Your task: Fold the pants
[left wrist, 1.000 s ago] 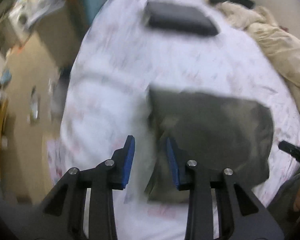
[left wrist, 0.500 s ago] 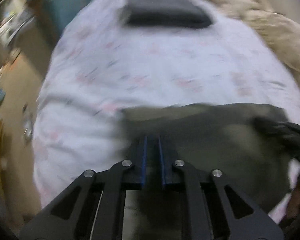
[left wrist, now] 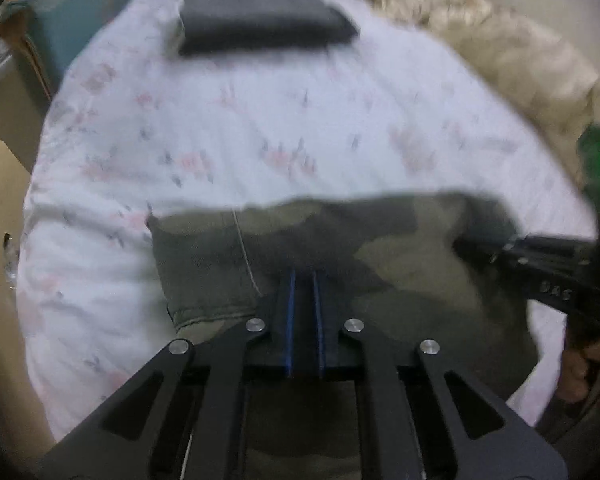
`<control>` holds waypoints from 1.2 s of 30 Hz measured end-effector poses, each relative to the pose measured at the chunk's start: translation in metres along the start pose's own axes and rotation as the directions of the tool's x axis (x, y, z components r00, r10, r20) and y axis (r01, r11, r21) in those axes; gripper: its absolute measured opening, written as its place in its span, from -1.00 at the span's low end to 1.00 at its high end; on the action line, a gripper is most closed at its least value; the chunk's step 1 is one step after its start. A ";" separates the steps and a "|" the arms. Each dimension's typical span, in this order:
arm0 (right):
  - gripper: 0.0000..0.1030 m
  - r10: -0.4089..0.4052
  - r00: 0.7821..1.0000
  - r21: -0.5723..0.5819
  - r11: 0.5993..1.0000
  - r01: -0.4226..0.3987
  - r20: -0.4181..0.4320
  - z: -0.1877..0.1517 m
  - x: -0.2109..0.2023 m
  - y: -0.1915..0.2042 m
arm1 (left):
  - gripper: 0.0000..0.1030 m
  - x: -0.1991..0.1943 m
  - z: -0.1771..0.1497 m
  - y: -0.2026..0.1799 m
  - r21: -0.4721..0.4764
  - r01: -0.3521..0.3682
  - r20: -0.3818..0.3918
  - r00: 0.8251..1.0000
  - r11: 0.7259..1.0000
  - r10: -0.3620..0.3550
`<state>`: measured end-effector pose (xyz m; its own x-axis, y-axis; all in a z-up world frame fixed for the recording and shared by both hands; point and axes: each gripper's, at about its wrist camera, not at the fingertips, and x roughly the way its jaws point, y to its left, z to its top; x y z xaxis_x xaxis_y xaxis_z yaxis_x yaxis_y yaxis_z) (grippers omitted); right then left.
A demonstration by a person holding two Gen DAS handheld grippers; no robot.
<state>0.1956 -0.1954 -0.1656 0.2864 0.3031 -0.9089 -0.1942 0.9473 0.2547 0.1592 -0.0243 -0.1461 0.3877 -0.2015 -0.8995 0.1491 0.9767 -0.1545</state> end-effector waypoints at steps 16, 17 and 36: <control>0.93 0.205 0.973 0.445 0.866 -0.230 0.105 -0.025 -0.043 -0.115 | 0.98 -0.026 -0.014 0.075 -0.363 0.058 0.030 0.998 0.930 -0.051; 0.93 0.244 0.967 0.461 0.851 -0.251 0.074 -0.028 -0.032 -0.116 | 0.98 -0.016 -0.018 0.078 -0.388 0.079 -0.004 0.996 0.918 -0.087; -0.32 0.261 0.965 0.188 0.947 -0.260 0.020 -0.041 -0.036 -0.047 | -0.42 -0.035 -0.023 0.043 -0.253 0.189 -0.031 0.979 0.949 -0.204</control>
<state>0.1559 -0.2552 -0.1579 0.2444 0.5416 -0.8043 -0.0819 0.8380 0.5394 0.1308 0.0261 -0.1312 0.3205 -0.3938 -0.8615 -0.0151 0.9073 -0.4203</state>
